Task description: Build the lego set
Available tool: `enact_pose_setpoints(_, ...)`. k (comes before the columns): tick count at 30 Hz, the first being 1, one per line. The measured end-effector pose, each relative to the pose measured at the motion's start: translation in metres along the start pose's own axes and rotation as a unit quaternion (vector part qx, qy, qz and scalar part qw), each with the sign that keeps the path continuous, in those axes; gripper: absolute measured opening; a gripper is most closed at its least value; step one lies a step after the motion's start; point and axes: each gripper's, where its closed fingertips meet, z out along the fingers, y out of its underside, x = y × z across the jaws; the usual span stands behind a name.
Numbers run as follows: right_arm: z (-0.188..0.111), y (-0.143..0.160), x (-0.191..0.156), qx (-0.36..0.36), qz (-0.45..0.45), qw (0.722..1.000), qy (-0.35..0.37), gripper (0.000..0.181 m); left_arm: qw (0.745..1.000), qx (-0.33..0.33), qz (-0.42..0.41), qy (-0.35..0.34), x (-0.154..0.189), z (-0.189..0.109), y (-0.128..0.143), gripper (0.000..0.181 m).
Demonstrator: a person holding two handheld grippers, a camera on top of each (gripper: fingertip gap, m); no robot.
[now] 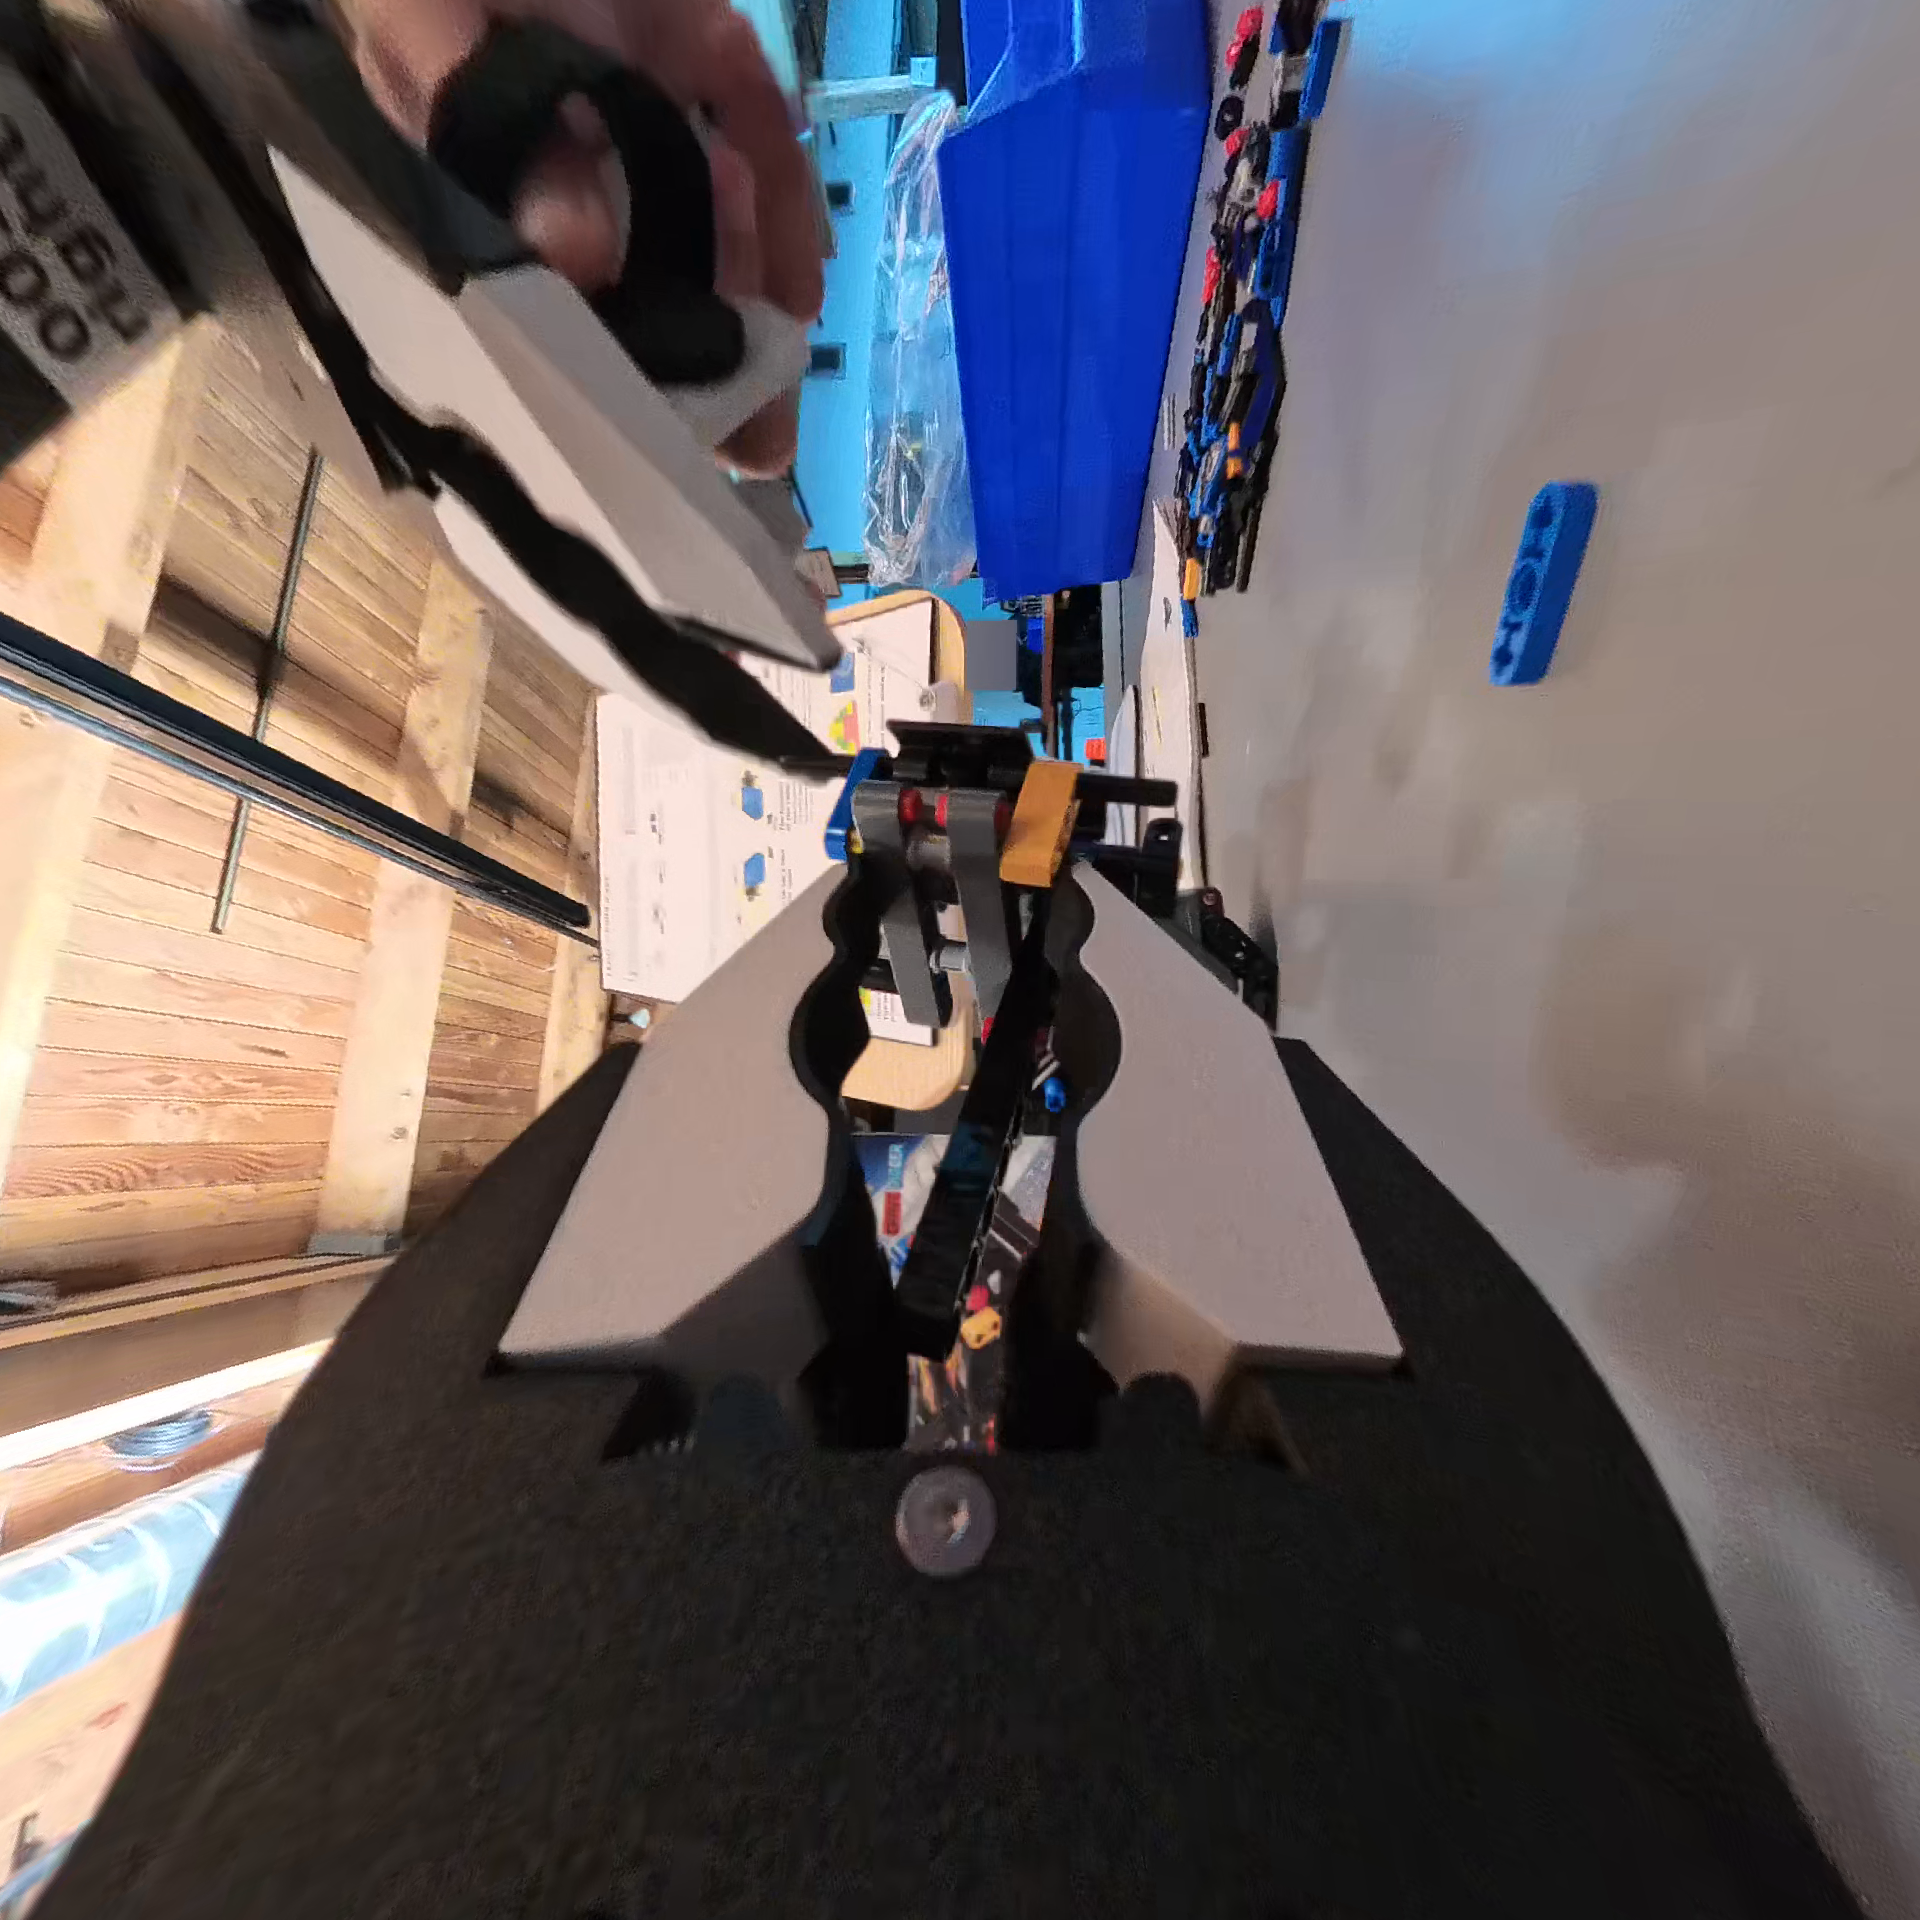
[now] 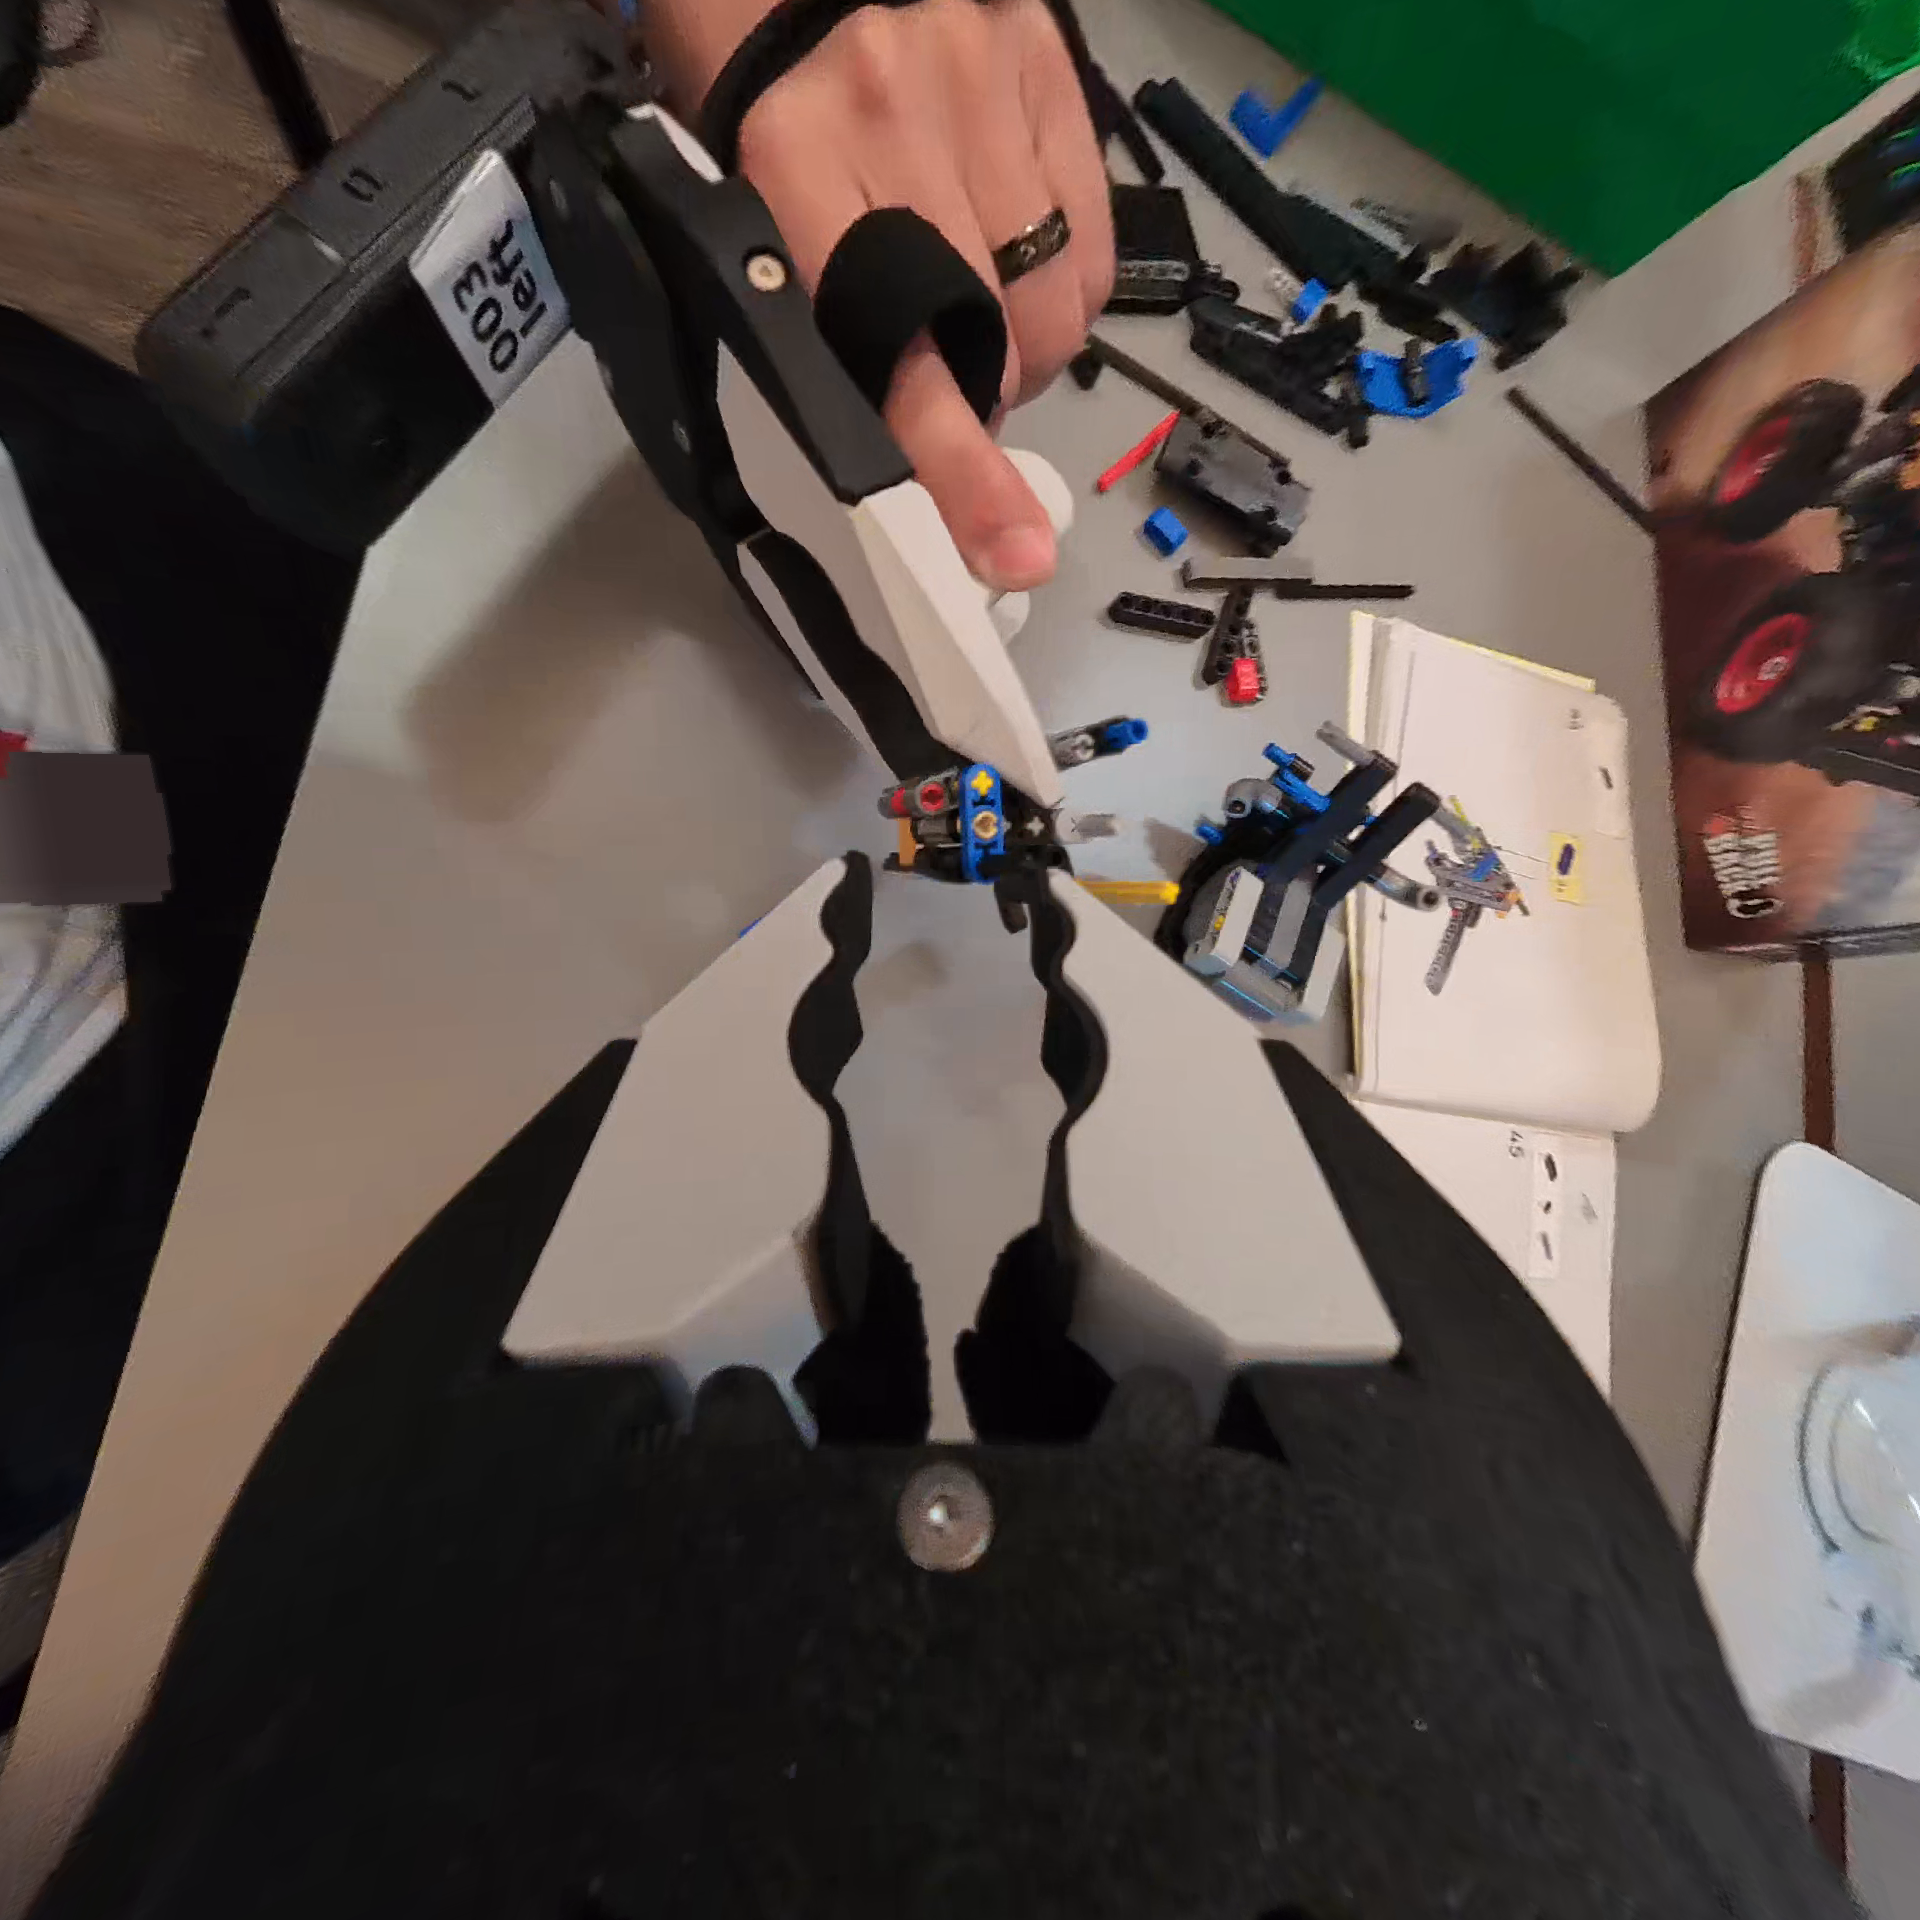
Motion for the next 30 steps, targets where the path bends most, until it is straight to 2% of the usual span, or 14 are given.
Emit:
enact_pose_setpoints(4,0.002,-0.007,0.001,0.003,0.003,0.999,-0.042,0.019,1.000,0.006,0.023,-0.002,0.004,-0.001,-0.002,0.030)
enact_pose_setpoints(9,0.014,-0.003,-0.003,-0.034,-0.010,0.996,-0.077,0.015,1.000,0.008,0.019,0.002,0.005,-0.001,-0.003,0.030)
enact_pose_setpoints(12,0.018,-0.001,-0.001,-0.049,-0.017,0.996,-0.076,0.009,1.000,0.006,0.019,0.002,0.004,-0.002,-0.002,0.030)
enact_pose_setpoints(30,0.014,-0.002,-0.007,-0.072,-0.025,0.991,-0.109,0.006,1.000,0.011,0.010,0.000,0.001,-0.005,-0.007,0.029)
